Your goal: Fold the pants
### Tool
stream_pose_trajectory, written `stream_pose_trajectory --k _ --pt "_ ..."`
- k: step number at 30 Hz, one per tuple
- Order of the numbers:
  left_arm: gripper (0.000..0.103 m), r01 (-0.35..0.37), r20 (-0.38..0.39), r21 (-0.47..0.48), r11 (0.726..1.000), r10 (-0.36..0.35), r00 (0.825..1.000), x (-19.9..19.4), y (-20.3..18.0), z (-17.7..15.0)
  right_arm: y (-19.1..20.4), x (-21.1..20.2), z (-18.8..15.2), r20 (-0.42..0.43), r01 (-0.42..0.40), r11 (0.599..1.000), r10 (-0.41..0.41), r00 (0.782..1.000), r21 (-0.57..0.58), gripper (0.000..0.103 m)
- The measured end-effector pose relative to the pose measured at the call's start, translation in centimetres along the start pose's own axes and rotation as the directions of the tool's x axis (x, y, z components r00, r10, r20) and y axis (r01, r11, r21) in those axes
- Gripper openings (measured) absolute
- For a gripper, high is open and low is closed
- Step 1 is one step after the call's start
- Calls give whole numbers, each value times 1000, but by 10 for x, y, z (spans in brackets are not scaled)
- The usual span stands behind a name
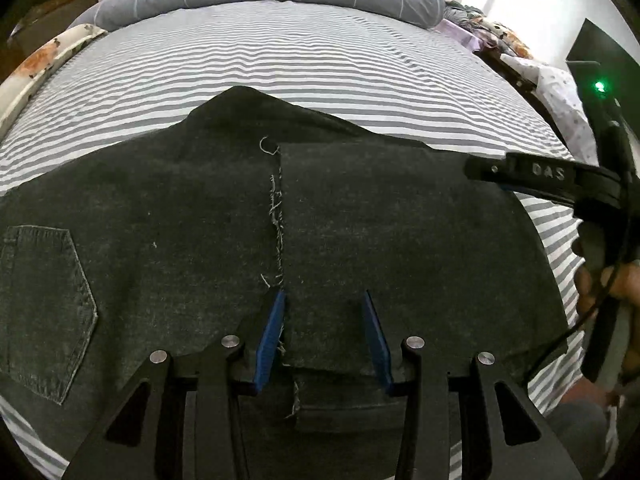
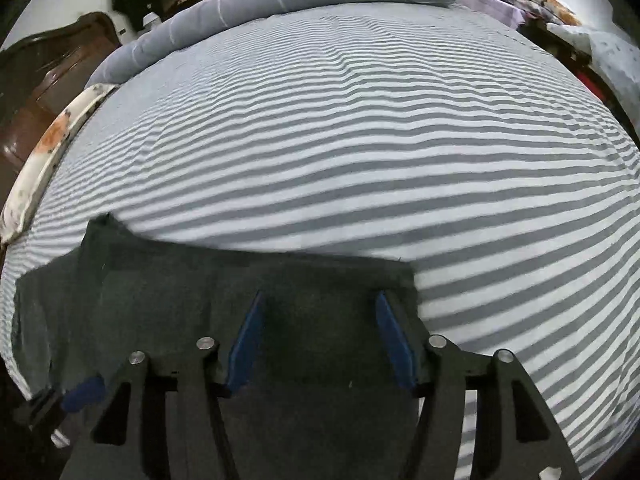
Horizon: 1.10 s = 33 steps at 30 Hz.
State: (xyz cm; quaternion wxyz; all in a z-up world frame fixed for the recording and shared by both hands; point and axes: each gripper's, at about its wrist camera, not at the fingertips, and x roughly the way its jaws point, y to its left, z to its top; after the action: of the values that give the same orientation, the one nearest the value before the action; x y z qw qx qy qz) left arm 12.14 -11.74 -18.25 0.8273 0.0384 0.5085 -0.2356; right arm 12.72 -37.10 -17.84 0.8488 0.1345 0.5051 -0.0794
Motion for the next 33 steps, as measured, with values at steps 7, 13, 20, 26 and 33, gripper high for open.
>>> stream_pose_trajectory --k 7,13,20,26,33 --pt "42 -9 -7 6 1000 9 1000 -11 2 -15 13 -27 -53 -39 -12 997 9 999 -72 56" --pt "43 -15 -18 -19 1000 15 1000 -17 6 -23 11 -45 -91 -59 -3 996 -3 998 -93 57" --pt "43 -37 -38 -48 998 35 999 -27 16 -30 11 -45 -92 -81 -7 998 2 997 -56 64" --pt "43 41 -15 -189 981 -45 999 -62 63 -34 13 -48 -93 -47 -70 998 70 996 -4 78" --pt "48 106 140 -500 860 -40 989 -136 205 -59 -12 -69 -104 23 -145 980 143 989 137 84"
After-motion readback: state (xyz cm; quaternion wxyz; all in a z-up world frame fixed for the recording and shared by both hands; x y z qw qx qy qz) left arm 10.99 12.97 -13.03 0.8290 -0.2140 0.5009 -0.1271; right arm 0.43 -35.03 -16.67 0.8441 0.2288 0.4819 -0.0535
